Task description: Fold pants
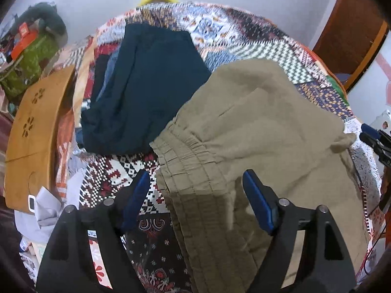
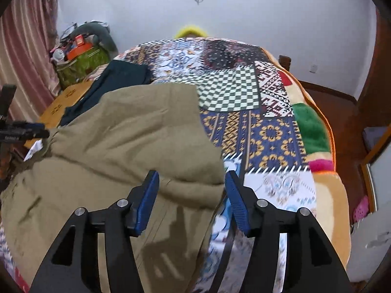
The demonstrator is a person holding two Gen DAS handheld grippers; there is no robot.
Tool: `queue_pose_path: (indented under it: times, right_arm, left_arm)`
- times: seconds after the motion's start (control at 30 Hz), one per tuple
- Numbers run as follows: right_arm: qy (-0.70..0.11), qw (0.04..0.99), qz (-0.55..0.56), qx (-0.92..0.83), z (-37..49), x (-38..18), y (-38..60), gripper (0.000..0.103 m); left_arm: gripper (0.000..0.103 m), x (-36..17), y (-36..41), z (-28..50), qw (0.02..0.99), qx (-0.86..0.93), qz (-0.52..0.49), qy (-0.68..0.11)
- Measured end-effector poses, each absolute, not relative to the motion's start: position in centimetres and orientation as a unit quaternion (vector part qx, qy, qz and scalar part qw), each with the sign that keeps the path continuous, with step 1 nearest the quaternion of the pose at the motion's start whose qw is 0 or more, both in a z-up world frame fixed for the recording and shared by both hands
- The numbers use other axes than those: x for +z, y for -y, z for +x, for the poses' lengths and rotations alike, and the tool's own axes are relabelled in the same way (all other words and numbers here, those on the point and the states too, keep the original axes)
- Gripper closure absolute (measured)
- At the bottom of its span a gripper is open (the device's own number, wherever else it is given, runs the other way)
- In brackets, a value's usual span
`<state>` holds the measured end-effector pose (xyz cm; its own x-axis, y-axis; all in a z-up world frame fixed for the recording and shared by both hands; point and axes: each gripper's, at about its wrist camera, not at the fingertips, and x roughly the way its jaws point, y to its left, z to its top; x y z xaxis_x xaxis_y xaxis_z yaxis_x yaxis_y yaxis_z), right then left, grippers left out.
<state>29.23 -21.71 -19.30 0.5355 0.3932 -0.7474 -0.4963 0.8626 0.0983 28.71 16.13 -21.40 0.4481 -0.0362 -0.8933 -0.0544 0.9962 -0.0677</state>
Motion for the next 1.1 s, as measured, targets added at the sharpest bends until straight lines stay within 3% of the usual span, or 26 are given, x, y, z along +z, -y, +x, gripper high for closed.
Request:
queue_pose_path:
  times: [0.3, 0.37, 0.4, 0.53, 0.73, 1.1]
  right_arm:
    - [-0.47, 0.844, -0.037, 0.256, 34.1, -23.6, 21.2, 0.051]
    - [-0.474, 0.838, -0.037, 0.267, 34.1, -24.1, 20.6, 0.062]
    - [-0.475, 0.837, -0.04, 0.27, 34.0, -24.2, 20.3, 0.063]
    - [-0.456, 0.847, -0.092, 0.258, 33.2, -24.4, 19.5, 0.088]
    - [-0.444, 0.849, -0.131, 0.255, 32.5, -24.5, 19.1, 0.091]
    - [-0.469, 0.84, -0.14, 0.232, 32.8, -25.9, 18.5, 0.092]
  left_arm:
    - [0.024, -23.6, -15.8, 29.7, 0.838, -0.015, -0.059, -0.542]
    - [0.025, -23.5, -15.5, 29.5, 0.842, -0.016, -0.052, -0.536]
    - [0.028, -23.4, -15.4, 29.5, 0.846, -0.015, -0.045, -0.532]
    - [0.046, -23.0, -14.9, 29.2, 0.856, -0.002, -0.015, -0.516]
    - [0.055, -22.7, -14.6, 29.3, 0.859, 0.019, 0.029, -0.511]
    - [0.053, -24.0, -15.0, 28.8, 0.86, 0.025, 0.037, -0.508]
